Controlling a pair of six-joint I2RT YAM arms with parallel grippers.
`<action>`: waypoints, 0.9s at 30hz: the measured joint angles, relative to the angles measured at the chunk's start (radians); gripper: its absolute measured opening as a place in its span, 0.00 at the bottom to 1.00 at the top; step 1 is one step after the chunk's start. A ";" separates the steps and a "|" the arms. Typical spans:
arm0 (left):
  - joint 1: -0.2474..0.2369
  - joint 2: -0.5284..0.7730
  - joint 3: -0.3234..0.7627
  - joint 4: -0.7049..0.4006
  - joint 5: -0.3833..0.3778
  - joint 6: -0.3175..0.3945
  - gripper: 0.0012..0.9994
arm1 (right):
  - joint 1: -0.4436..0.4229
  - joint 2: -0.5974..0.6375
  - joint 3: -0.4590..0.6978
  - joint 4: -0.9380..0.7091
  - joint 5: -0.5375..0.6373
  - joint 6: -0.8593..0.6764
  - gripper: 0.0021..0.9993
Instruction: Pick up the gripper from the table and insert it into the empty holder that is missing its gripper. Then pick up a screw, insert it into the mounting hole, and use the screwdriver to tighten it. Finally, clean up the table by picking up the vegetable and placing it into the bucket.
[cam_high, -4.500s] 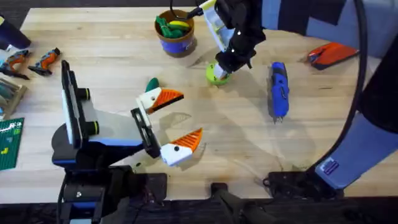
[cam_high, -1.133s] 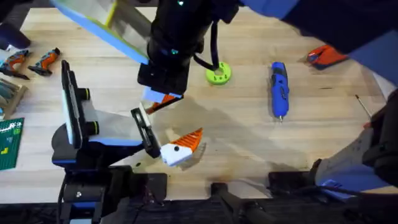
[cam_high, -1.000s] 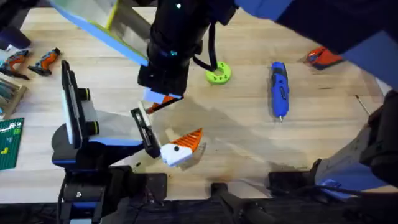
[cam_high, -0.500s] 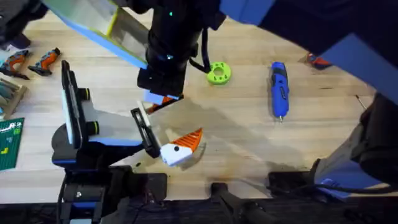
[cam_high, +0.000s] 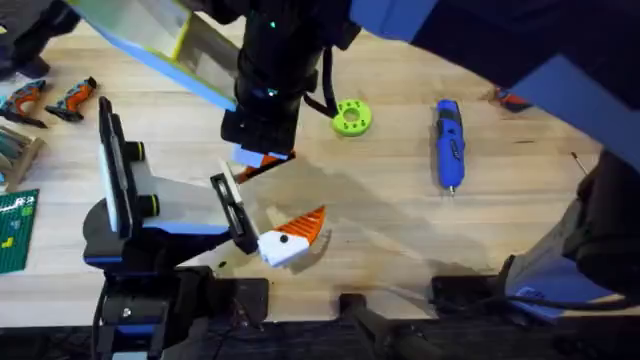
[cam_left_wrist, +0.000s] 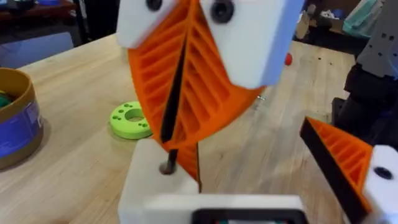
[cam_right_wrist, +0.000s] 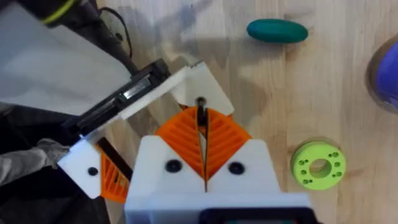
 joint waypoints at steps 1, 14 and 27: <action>0.000 0.000 0.000 0.000 0.000 0.000 0.99 | 0.000 0.000 0.000 0.000 0.000 0.000 0.00; 0.000 0.000 0.000 0.000 0.000 -0.002 0.99 | 0.000 0.005 0.002 0.004 0.000 0.000 0.00; 0.000 0.000 0.000 0.000 0.000 -0.008 0.99 | 0.000 0.017 0.012 0.011 0.000 0.000 0.00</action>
